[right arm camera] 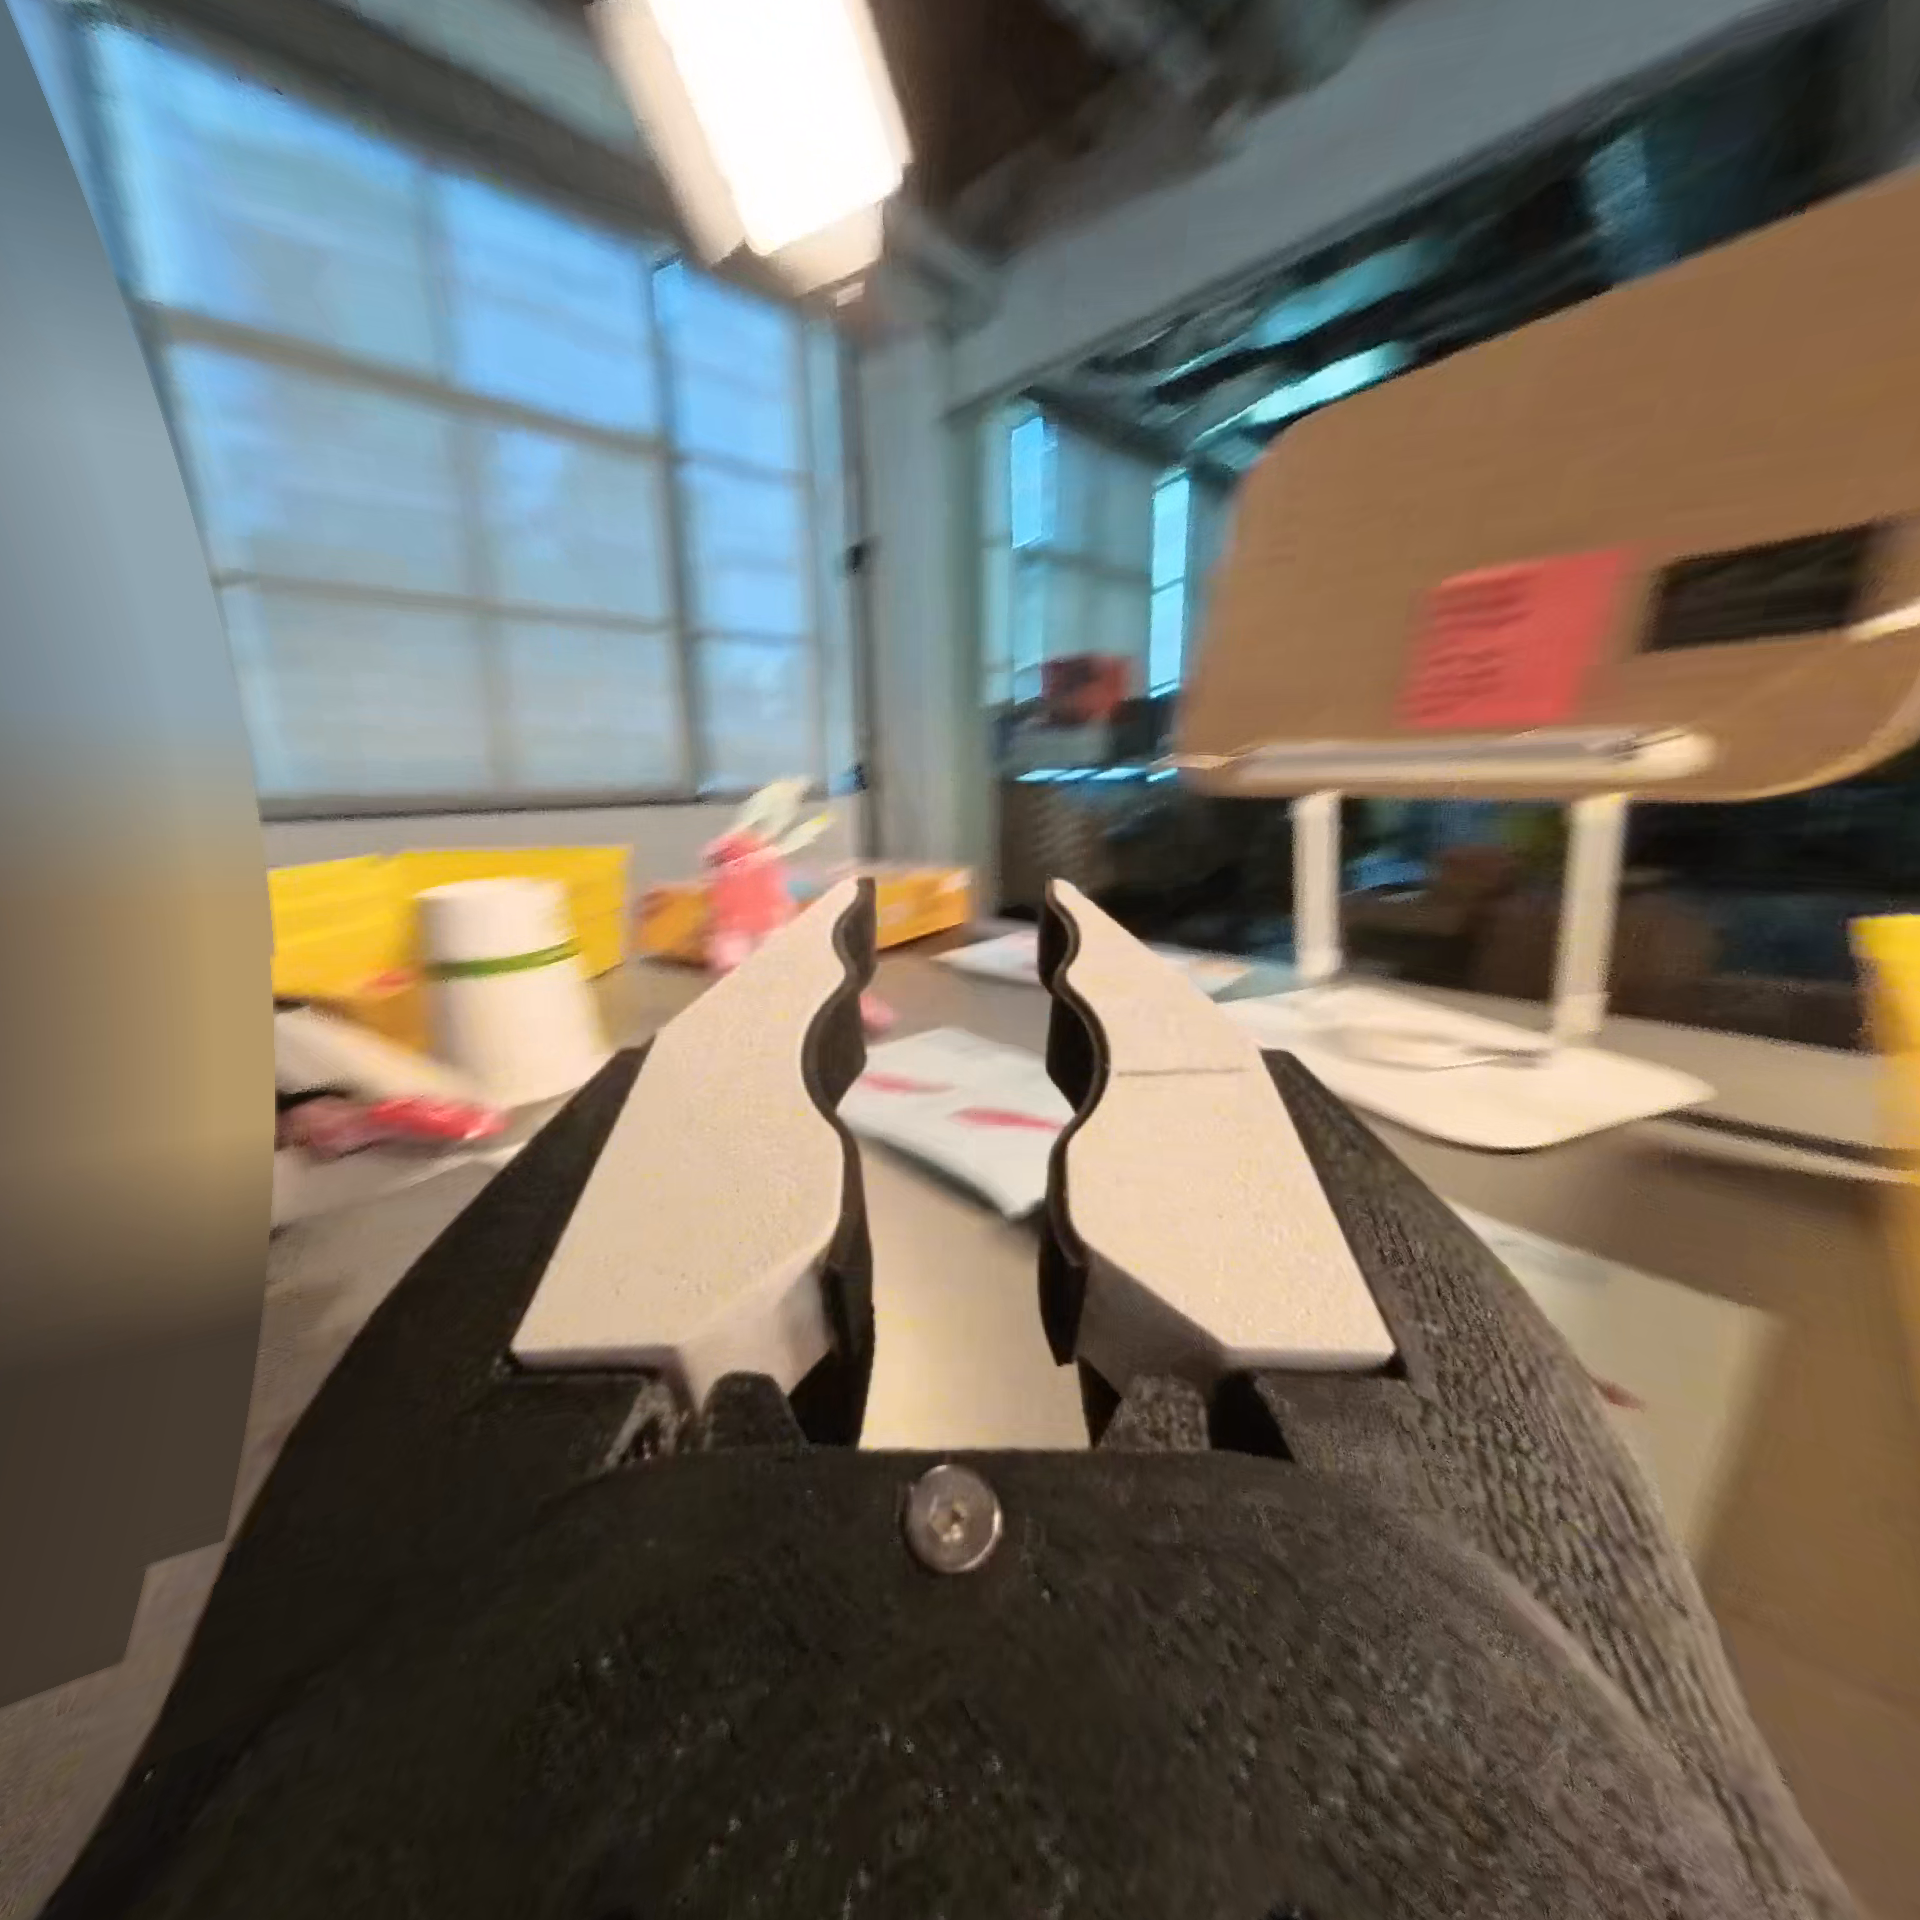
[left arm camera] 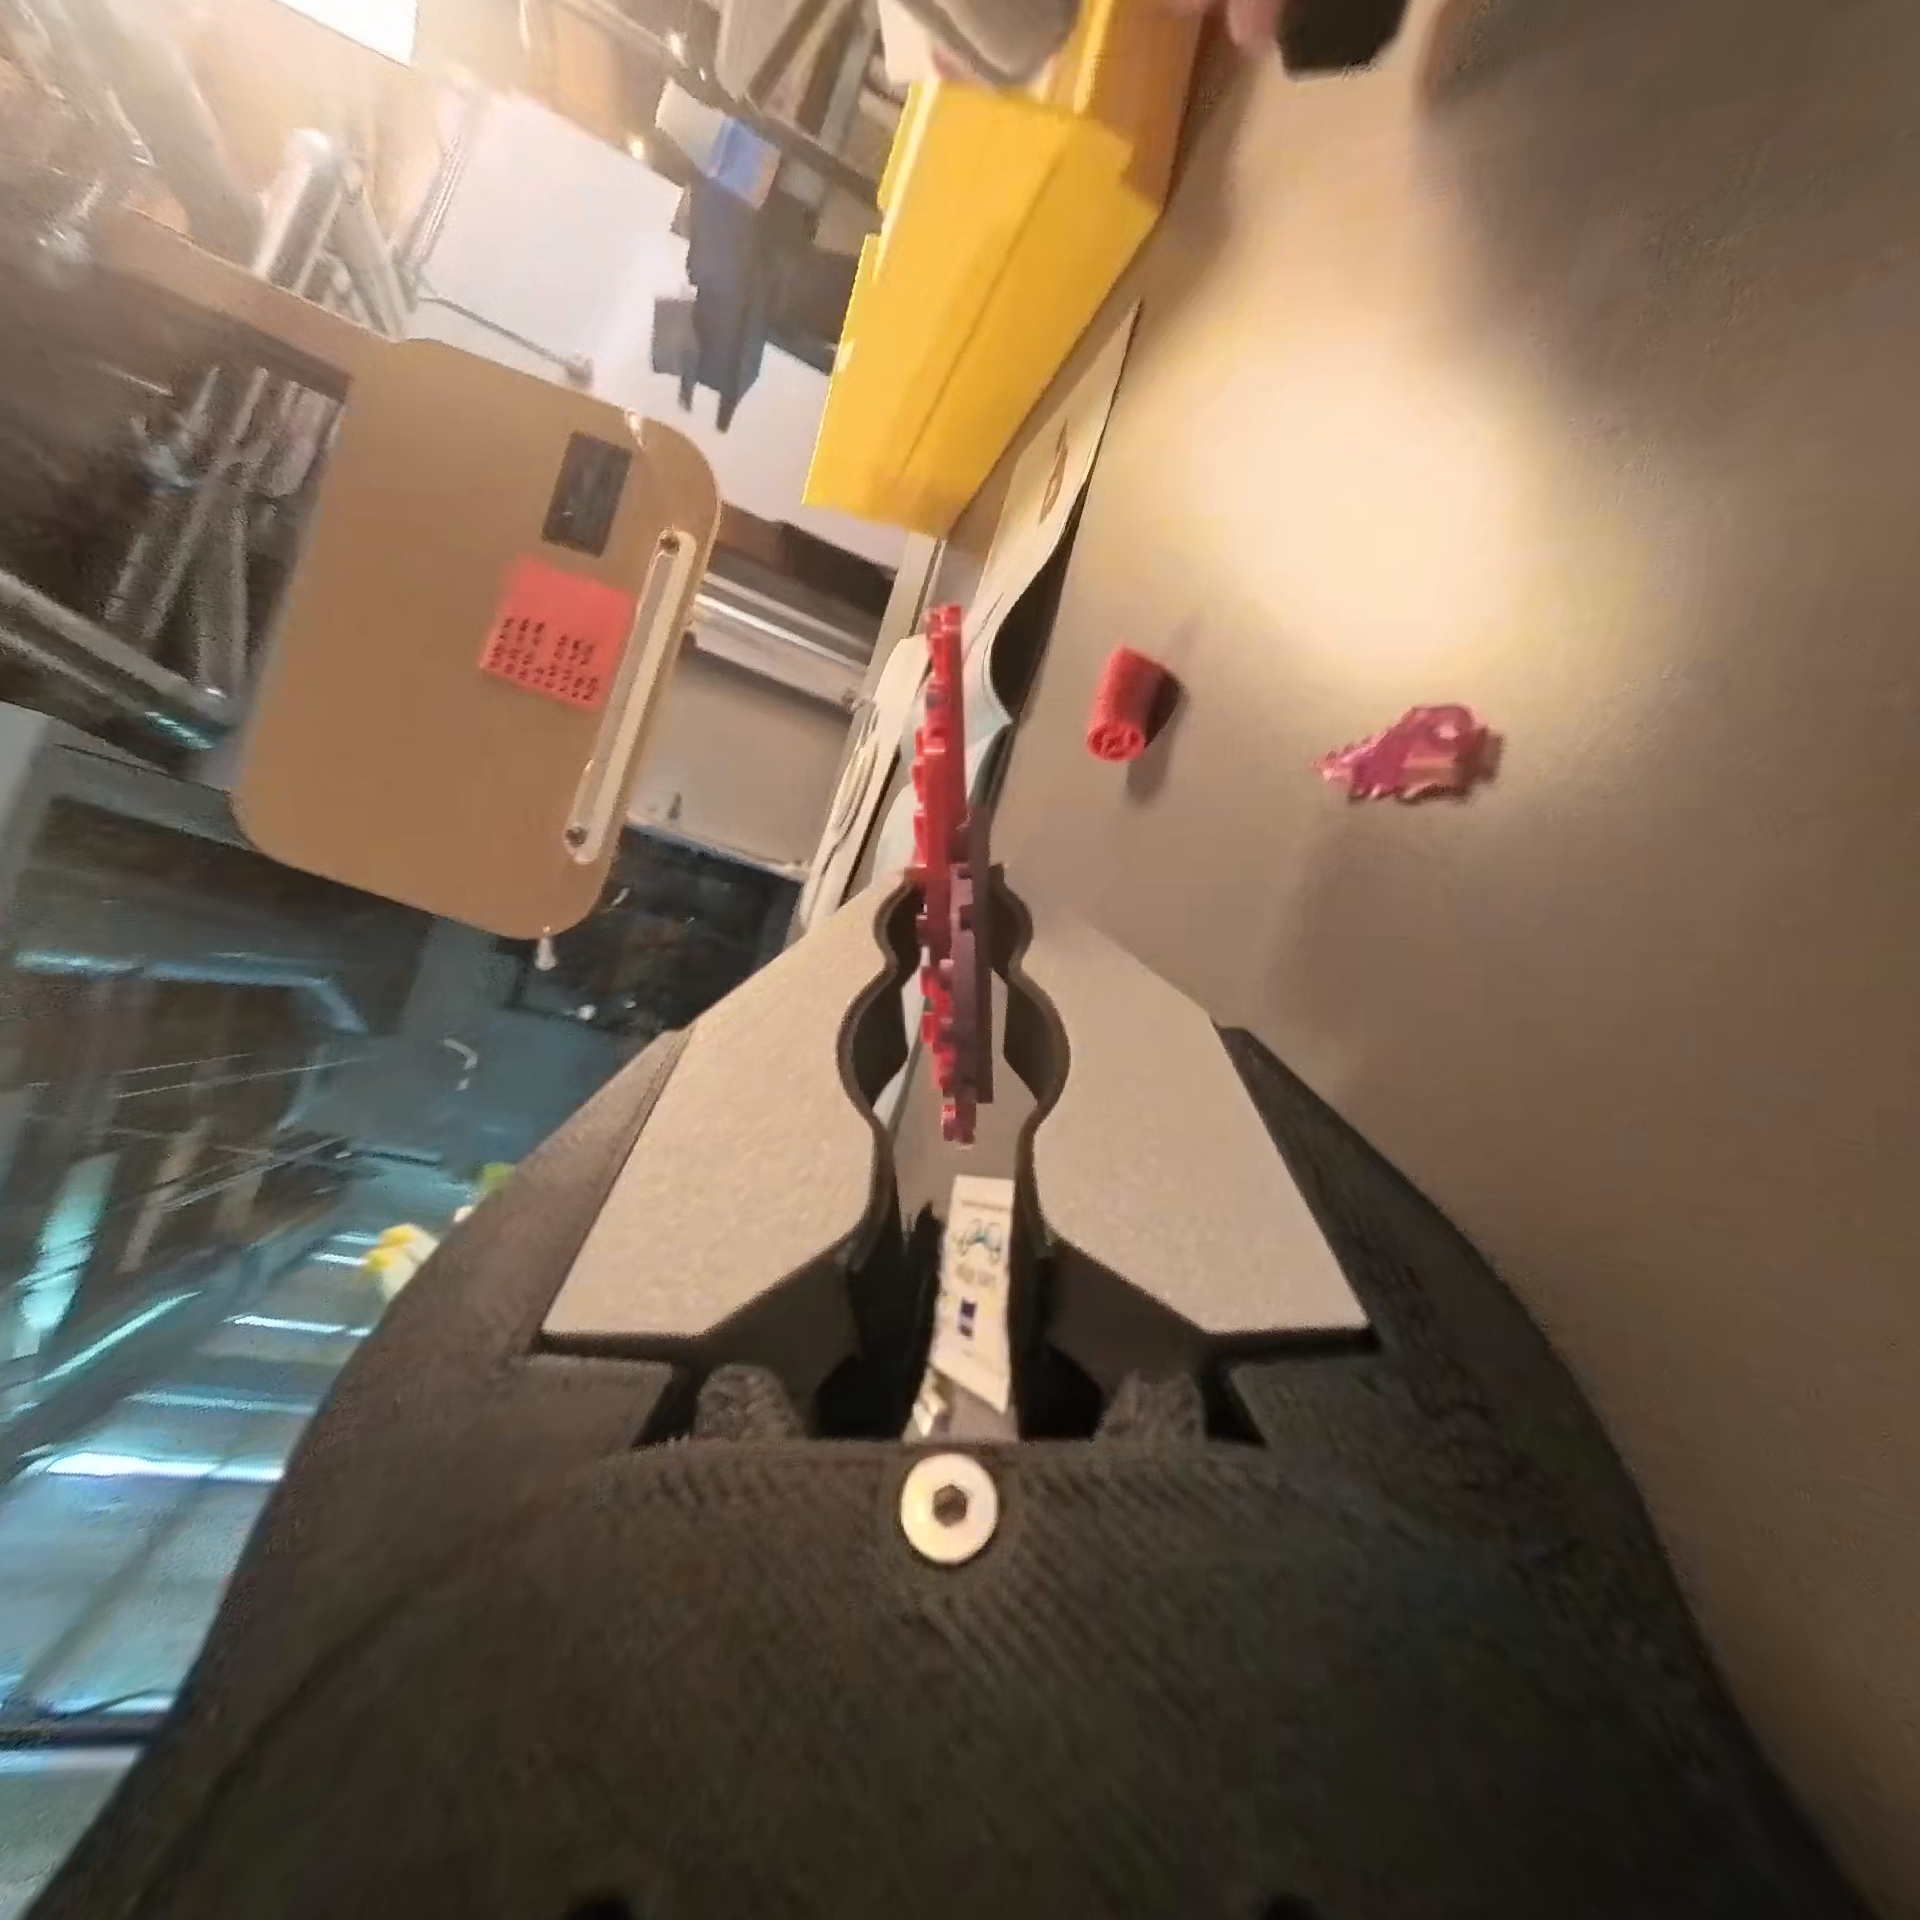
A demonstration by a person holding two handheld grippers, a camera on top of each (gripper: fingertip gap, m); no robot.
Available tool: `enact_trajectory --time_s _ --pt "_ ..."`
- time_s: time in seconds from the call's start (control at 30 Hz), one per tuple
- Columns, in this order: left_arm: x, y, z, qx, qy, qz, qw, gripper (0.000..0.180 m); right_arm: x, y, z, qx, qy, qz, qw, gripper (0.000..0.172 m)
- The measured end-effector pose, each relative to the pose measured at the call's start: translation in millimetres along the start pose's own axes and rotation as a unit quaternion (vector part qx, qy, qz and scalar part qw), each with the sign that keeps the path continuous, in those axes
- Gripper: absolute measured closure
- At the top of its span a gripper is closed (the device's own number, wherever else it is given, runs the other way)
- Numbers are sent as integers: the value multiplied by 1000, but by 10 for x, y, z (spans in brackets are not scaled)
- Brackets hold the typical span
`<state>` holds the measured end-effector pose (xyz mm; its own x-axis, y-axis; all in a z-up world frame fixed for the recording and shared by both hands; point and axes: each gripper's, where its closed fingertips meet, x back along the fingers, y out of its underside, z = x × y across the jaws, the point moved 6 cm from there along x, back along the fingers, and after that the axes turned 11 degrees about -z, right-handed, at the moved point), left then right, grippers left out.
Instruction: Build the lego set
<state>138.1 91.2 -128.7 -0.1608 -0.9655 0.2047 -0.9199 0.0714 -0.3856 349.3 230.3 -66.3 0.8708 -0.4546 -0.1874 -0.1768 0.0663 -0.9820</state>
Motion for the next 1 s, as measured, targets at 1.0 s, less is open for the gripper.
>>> enact_trajectory --time_s 1.0 --pt "-129 59 131 -164 -89 -72 980 170 -301 34 810 104 295 13 950 171"
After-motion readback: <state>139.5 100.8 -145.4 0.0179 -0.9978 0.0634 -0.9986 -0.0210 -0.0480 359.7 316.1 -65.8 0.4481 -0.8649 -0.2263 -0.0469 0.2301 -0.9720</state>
